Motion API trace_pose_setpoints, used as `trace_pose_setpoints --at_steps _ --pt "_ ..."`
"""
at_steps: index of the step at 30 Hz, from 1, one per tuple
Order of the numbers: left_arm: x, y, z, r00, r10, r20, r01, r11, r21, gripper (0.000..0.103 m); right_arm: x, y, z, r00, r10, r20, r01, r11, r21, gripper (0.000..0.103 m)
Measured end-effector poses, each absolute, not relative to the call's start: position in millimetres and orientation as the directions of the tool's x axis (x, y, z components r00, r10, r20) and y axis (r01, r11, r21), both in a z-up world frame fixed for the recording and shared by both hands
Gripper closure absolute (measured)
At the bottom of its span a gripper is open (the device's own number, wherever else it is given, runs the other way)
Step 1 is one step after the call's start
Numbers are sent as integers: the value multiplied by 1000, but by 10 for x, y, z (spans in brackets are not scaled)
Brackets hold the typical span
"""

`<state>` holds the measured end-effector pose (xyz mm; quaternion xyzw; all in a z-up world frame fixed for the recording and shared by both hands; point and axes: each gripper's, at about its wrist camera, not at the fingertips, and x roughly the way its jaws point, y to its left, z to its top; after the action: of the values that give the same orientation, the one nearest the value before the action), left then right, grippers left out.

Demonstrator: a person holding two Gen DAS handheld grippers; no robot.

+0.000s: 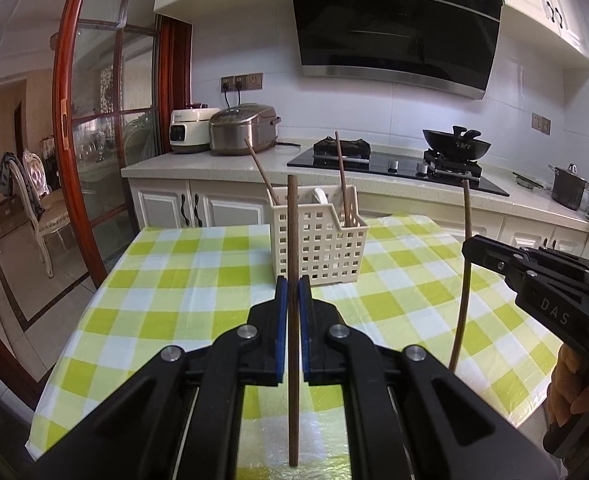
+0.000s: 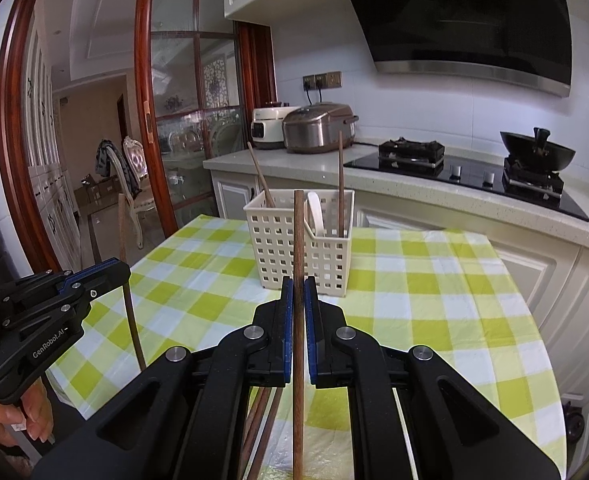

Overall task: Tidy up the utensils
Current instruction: 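Lift the chopstick upright with the right tool and carry it over the caddy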

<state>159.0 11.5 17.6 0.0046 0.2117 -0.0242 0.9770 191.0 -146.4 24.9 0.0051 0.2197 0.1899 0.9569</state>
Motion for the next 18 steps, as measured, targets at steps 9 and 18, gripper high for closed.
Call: trace_pose_setpoints --at_steps 9,18 --pt "1621 104 282 918 -57 -393 67 998 12 97 1927 -1459 314 852 357 -383 -355 932 78 95" --pt "1819 126 483 913 -104 -394 113 994 1 97 2104 -1399 439 873 349 -342 -359 933 36 95"
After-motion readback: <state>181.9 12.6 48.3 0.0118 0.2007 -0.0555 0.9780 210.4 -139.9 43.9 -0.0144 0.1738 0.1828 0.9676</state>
